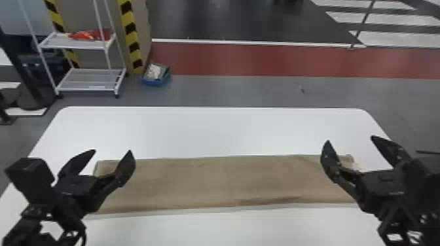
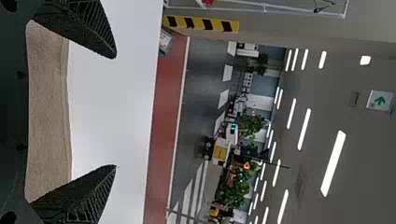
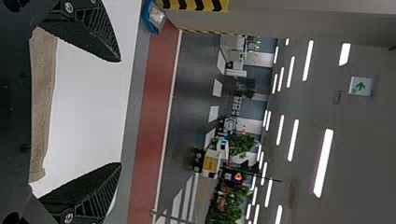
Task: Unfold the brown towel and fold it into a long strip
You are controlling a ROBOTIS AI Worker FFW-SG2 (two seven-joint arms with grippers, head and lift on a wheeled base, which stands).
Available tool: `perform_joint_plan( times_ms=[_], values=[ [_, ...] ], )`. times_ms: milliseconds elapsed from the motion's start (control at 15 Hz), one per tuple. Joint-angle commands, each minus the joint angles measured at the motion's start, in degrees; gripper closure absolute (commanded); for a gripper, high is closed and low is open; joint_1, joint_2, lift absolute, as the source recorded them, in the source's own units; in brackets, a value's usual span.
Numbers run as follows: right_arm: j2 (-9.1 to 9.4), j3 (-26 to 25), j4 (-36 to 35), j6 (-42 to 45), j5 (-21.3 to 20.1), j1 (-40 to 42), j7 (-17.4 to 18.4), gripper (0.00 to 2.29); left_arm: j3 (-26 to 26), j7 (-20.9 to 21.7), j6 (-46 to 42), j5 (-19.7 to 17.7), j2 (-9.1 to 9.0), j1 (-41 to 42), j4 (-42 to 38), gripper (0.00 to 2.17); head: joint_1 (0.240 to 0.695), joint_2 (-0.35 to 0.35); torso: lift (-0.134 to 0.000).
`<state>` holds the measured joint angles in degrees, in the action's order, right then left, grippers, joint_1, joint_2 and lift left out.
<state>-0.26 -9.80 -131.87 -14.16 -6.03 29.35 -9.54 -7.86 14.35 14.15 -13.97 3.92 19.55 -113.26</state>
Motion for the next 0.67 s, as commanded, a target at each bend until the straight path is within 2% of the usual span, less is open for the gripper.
perform_joint_plan(
  times_ms=[0, 133, 267, 600],
  values=[
    [0.31, 1.27, 5.39, 16.13, 0.59, 5.19, 2.51, 0.09, 3.11, -2.04, -7.33, 1.4, 0.04, 2.6, -0.12, 0.03, 0.695, -0.049, -0.115],
    [0.31, 1.53, 7.59, 18.59, 0.67, 7.04, 3.39, 0.09, 3.9, -5.82, -15.94, 5.01, 0.04, 6.82, -0.56, 0.03, 0.695, -0.049, -0.115],
    [0.31, 2.77, 8.21, 20.35, 0.85, 8.01, 4.27, 0.09, 2.59, -7.32, -16.29, 5.27, 0.04, 10.24, -2.05, 0.03, 0.695, -0.043, -0.115],
    [0.31, 4.35, 7.42, 20.53, 0.76, 9.68, 4.0, 0.08, -0.75, -7.41, -16.29, 5.18, -0.58, 13.67, -4.07, 0.03, 0.695, 0.018, -0.115]
  ],
)
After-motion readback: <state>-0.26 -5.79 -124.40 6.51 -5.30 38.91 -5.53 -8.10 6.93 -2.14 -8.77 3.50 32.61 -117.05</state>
